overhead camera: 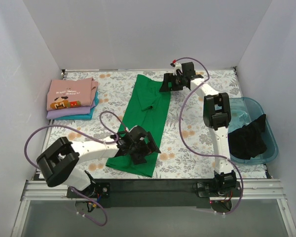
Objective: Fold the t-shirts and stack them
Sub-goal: Fold the tshirt
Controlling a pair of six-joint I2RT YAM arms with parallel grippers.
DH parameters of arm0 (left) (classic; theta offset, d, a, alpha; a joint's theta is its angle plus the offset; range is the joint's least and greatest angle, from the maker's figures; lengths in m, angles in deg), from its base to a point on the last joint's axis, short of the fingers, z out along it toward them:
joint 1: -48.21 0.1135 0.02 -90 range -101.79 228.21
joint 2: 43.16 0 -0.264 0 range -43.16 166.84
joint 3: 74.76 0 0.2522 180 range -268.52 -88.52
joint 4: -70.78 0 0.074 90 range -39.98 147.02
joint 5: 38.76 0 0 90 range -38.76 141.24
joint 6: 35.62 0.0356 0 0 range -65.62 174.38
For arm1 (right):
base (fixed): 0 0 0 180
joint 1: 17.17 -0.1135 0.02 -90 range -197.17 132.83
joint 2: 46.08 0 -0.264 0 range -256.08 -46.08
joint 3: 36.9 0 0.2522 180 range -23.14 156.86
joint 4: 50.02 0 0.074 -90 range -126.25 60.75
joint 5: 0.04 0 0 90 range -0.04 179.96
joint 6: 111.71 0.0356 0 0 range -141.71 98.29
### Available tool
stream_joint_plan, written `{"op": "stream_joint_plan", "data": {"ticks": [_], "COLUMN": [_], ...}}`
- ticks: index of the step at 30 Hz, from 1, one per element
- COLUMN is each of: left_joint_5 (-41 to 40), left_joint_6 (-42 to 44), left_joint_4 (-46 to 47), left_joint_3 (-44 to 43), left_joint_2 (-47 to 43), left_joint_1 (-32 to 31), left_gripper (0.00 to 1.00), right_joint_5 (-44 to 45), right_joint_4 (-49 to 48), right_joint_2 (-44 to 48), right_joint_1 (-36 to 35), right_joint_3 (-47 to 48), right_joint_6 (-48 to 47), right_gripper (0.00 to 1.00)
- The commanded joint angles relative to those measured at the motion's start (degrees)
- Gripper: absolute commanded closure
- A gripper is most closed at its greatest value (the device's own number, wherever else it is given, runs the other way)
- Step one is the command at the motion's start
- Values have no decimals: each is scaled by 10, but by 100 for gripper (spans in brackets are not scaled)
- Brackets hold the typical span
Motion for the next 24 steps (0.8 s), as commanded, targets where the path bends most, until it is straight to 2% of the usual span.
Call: {"op": "stream_joint_plan", "data": {"ticks": [1, 4, 7, 8, 10, 13, 14, 17, 18, 19, 21, 22, 24], "left_joint_5": [-22, -34, -45, -71, -75, -108, -124, -221, -259, -277, -291, -292, -297], "left_joint_6": [-72, -73, -71, -68, -56, -23, -27, -62, -90, -101, -116, -112, -116], "left_joint_4": [-50, -60, -72, -79, -93, -157, -209, -334, -361, -382, -415, -413, -420], "left_joint_3": [-58, -91, -115, -120, -135, -154, -155, -156, -153, -146, -117, -107, -82], "left_joint_2": [57, 58, 44, 31, 17, -12, -21, -73, -104, -123, -156, -189, -217], "left_joint_1": [-17, -33, -56, -60, -69, -69, -69, -68, -68, -67, -61, -60, -57], "left_gripper": [3, 3, 3, 3, 3, 3, 3, 2, 2, 2, 2, 2, 2], "right_joint_5": [-41, -13, -7, -4, 31, 71, 82, 154, 172, 208, 223, 231, 244], "right_joint_4": [23, 23, 24, 24, 28, 32, 35, 41, 41, 40, 39, 31, -13], "right_joint_2": [-48, -34, 10, 38, 70, 149, 166, 250, 275, 298, 360, 381, 445], "right_joint_1": [-18, -19, -19, -21, -28, -36, -41, -70, -80, -101, -125, -153, -195], "right_joint_3": [40, 55, 49, 38, 20, -31, -51, -160, -235, -270, -343, -412, -486], "right_joint_6": [6, 6, 13, 12, 12, 26, 29, 38, 45, 62, 106, 120, 150], "right_gripper": [2, 1, 1, 2, 2, 2, 2, 2, 2, 2, 1, 2, 2]}}
